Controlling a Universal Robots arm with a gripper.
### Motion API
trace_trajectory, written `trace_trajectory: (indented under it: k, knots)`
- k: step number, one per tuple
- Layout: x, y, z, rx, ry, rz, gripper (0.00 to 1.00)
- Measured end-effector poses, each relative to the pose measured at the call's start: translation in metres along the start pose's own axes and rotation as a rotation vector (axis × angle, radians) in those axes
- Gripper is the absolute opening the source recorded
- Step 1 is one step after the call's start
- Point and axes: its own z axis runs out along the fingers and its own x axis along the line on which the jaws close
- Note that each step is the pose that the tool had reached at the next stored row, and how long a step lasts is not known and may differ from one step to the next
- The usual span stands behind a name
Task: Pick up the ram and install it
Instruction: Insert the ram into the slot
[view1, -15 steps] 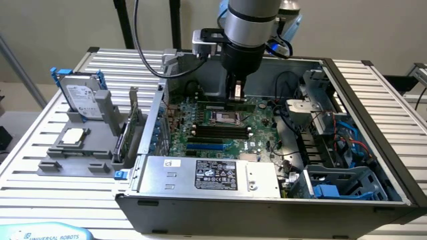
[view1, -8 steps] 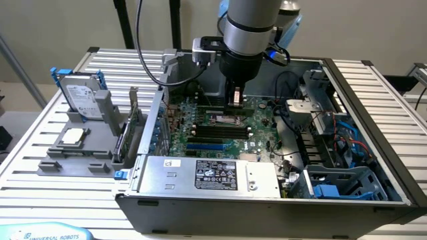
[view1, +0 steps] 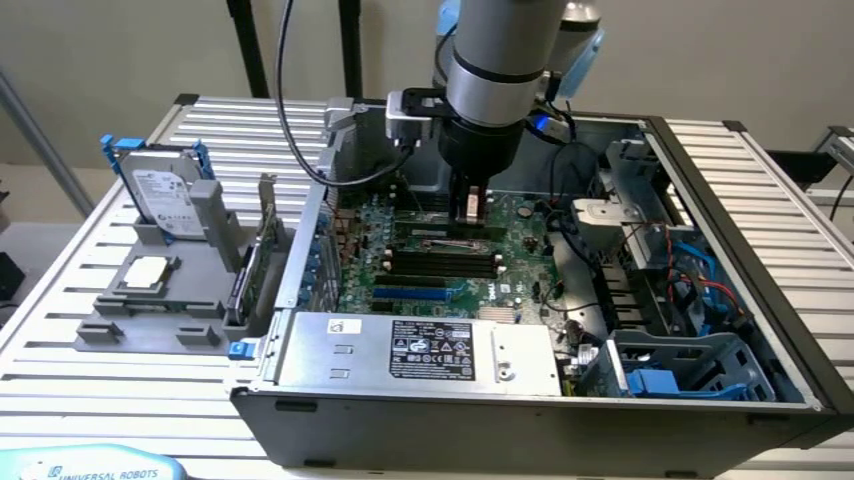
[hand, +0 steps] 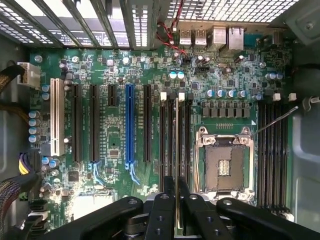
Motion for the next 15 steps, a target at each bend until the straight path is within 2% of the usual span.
trace_trajectory:
  k: [15]
  knots:
    - [0.002,-0.0025,0.0268,-0.0001,0.0007,0.000,0.14]
